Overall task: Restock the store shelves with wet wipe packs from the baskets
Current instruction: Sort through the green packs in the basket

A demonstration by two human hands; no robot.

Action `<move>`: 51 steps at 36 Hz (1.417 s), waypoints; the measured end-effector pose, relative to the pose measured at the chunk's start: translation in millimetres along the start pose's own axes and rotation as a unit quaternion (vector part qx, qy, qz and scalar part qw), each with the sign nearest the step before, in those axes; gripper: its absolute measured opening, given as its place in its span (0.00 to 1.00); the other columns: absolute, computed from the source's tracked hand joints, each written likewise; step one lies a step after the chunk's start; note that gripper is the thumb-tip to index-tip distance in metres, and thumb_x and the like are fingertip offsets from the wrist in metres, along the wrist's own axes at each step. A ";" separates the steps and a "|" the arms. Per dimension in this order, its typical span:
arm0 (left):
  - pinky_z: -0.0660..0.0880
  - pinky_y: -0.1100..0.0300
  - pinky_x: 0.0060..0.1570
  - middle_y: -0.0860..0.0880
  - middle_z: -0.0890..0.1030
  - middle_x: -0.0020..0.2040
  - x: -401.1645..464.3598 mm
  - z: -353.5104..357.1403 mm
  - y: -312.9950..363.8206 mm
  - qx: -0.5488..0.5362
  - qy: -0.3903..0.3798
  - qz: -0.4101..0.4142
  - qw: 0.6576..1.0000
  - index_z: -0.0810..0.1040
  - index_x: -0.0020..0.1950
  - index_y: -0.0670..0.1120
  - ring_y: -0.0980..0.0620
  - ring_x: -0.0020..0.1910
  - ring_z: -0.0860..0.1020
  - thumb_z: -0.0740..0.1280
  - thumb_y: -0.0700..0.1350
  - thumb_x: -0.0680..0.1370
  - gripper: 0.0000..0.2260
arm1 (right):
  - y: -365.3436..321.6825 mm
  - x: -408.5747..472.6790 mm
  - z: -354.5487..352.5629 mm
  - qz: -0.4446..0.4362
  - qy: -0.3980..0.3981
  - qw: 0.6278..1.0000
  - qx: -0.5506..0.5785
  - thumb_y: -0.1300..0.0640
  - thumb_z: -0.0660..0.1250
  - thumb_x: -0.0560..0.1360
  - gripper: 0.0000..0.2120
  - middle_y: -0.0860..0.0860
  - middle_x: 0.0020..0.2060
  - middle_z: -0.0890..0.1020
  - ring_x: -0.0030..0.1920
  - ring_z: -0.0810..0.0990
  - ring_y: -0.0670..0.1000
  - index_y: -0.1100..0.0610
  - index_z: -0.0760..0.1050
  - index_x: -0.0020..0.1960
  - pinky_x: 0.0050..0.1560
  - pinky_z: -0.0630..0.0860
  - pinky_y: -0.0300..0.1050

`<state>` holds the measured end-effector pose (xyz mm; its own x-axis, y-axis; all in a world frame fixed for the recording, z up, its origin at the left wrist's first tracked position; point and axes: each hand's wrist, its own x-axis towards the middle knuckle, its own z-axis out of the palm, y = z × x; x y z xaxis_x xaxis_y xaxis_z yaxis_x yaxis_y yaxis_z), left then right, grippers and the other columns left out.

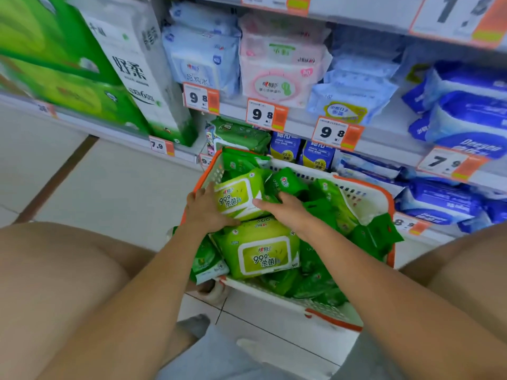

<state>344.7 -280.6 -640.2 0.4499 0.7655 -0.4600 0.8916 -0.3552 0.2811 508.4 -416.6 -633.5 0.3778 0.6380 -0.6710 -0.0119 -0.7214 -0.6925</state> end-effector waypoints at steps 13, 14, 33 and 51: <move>0.62 0.48 0.72 0.42 0.64 0.71 14.3 -1.9 -14.4 -0.026 -0.001 0.065 0.998 0.60 0.77 0.50 0.40 0.73 0.55 0.82 0.53 0.58 0.52 | -10.7 5.4 5.9 0.028 0.019 0.999 0.023 0.40 0.81 0.62 0.53 0.53 0.73 0.68 0.68 0.72 0.54 0.56 0.59 0.76 0.61 0.72 0.48; 0.61 0.47 0.73 0.42 0.65 0.71 14.2 -1.1 -14.9 -0.042 -0.001 0.071 0.997 0.60 0.77 0.50 0.40 0.75 0.53 0.82 0.52 0.58 0.52 | -12.1 7.2 6.1 0.034 0.016 0.998 0.045 0.38 0.82 0.58 0.57 0.53 0.74 0.68 0.69 0.72 0.55 0.55 0.58 0.77 0.61 0.73 0.48; 0.81 0.50 0.47 0.52 0.70 0.73 -22.6 -64.5 54.7 -0.588 -0.056 0.070 0.804 0.62 0.76 0.57 0.52 0.64 0.77 0.80 0.62 0.61 0.48 | -38.4 -52.2 -81.0 -0.089 0.016 0.930 0.356 0.52 0.87 0.42 0.47 0.56 0.52 0.86 0.53 0.85 0.58 0.58 0.79 0.61 0.47 0.83 0.53; 0.80 0.48 0.55 0.51 0.86 0.51 -89.1 -204.6 214.9 -0.540 -0.070 0.309 0.780 0.81 0.57 0.51 0.50 0.51 0.85 0.77 0.68 0.57 0.34 | -128.9 -198.7 -205.6 -0.349 0.151 0.884 0.272 0.57 0.74 0.64 0.23 0.55 0.52 0.86 0.52 0.86 0.55 0.58 0.80 0.59 0.54 0.82 0.50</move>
<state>485.6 -315.3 -366.5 0.8455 0.5336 -0.0212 -0.0275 0.0832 0.9962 625.2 -505.8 -356.4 0.6970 0.7170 0.0146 -0.0903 0.1080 -0.9900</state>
